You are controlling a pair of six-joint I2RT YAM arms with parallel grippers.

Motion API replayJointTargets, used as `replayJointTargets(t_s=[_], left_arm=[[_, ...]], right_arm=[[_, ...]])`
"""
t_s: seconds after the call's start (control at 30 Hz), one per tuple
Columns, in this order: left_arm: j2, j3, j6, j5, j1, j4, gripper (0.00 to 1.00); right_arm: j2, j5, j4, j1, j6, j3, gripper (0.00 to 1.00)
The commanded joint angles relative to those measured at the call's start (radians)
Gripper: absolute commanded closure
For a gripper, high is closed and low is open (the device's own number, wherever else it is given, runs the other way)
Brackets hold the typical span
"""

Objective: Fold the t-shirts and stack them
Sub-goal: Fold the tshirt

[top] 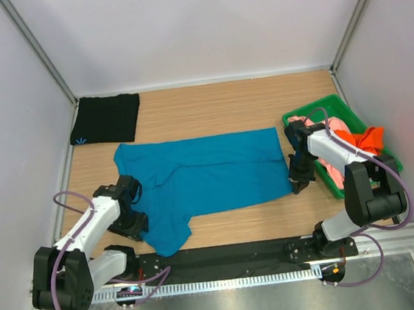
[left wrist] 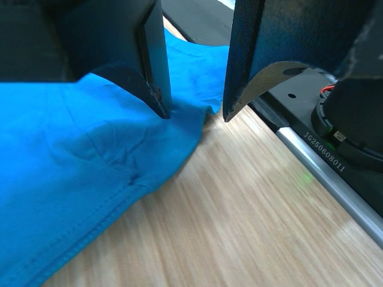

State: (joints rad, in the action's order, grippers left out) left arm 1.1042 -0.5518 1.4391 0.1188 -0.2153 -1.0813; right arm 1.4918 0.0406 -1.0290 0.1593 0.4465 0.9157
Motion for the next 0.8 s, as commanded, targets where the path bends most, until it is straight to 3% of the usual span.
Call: replayJointTargets(t_s=[0.0,0.17,0.27,0.3,0.33,0.53,0.77], left_arm=[[-0.003,0.013,0.029,0.005,0.004,0.001,0.59],[0.042,0.004,0.006,0.011,0.005,0.035,0.67],[0.032,-0.033,-0.016,0.061,0.004,0.011,0.83],[0.011,-0.037,-0.020,0.070,0.004,-0.005,0.96],[-0.001,-0.045,-0.022,0.084,0.004,-0.012,1.00],[-0.089,-0.089,-0.061,0.091,0.004,-0.015,1.00],[-0.049,-0.214,-0.224,0.081,0.002,-0.031,1.00]], right_arm=[[-0.030,0.002,0.000,-0.007,-0.002,0.014,0.99],[-0.033,0.010,-0.002,-0.012,0.003,0.011,0.99],[-0.034,0.008,-0.006,-0.012,0.008,0.012,0.99],[-0.034,0.008,-0.008,-0.010,0.008,0.012,0.99],[-0.036,0.010,-0.006,-0.010,0.011,0.011,0.99],[-0.039,0.013,-0.014,-0.014,0.018,0.012,0.99],[-0.057,0.031,-0.025,-0.014,0.031,0.018,0.99]])
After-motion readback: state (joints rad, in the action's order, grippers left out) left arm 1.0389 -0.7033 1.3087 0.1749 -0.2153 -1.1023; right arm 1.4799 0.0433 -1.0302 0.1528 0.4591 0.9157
